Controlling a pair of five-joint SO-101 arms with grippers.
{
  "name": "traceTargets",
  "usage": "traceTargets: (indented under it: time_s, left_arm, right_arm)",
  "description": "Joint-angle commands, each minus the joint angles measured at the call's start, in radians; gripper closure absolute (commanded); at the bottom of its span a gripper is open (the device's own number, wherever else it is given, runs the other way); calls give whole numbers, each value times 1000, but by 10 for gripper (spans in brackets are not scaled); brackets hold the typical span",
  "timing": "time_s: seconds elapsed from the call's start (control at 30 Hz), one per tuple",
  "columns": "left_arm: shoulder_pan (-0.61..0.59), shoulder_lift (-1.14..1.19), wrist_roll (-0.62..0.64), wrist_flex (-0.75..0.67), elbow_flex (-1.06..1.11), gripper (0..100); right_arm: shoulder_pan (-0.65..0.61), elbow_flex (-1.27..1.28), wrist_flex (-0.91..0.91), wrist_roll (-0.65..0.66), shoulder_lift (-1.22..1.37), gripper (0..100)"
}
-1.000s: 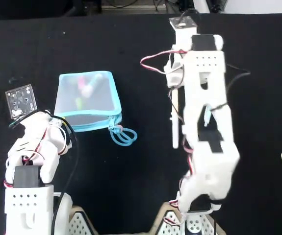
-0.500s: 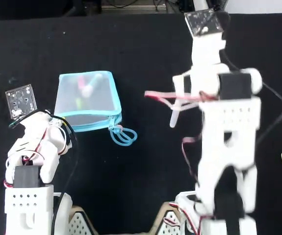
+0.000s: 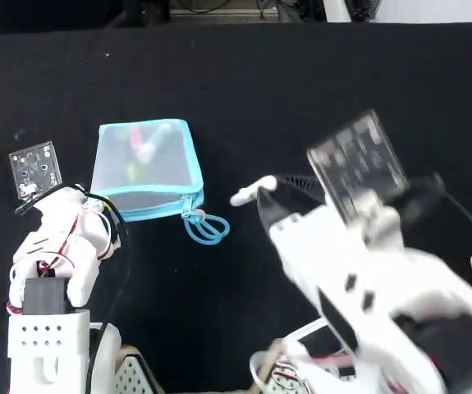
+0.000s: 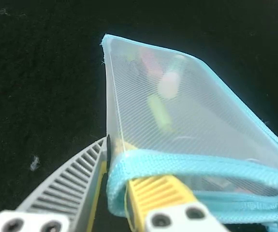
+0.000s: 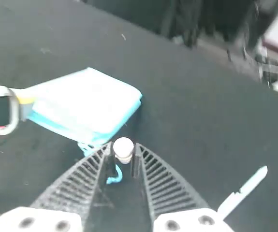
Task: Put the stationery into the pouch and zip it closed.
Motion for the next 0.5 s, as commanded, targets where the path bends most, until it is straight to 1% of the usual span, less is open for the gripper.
traceTargets:
  time_s: [0.0, 0.1, 0.17, 0.33, 0.47]
  left_arm:
    - [-5, -12, -6, -25, -8, 970]
    - [-5, -12, -6, -25, -8, 970]
    - [-5, -12, -6, -25, -8, 970]
    - [-5, -12, -6, -25, -8, 970]
    - [-5, -12, -6, -25, -8, 970]
  right_arm:
    - [-98, -5, -15, -5, -54, 988]
    - [-226, 16, -77, -5, -96, 988]
    - [-288, 70, -137, -3, -110, 988]
    - [-302, 269, -311, -2, -119, 988]
    - [-307, 354, -422, -2, -119, 988]
